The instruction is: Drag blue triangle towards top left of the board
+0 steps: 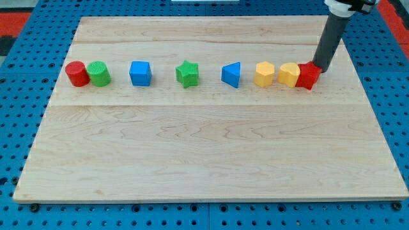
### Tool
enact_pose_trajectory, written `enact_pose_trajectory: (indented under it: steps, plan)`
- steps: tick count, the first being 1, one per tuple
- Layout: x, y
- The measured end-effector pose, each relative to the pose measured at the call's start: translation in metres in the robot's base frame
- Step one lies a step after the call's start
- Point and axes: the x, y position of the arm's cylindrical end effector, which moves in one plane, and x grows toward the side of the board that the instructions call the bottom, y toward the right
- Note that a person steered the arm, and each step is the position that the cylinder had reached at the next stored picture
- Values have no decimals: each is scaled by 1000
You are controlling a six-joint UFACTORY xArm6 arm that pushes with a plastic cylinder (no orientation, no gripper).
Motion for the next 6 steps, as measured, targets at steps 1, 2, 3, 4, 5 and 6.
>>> enact_pose_trajectory:
  steps: [1,2,3,4,5,6]
  plan:
    - [49,16]
    - [92,-22]
    - [66,-95]
    - [26,-101]
    - [24,-133]
    - [41,-144]
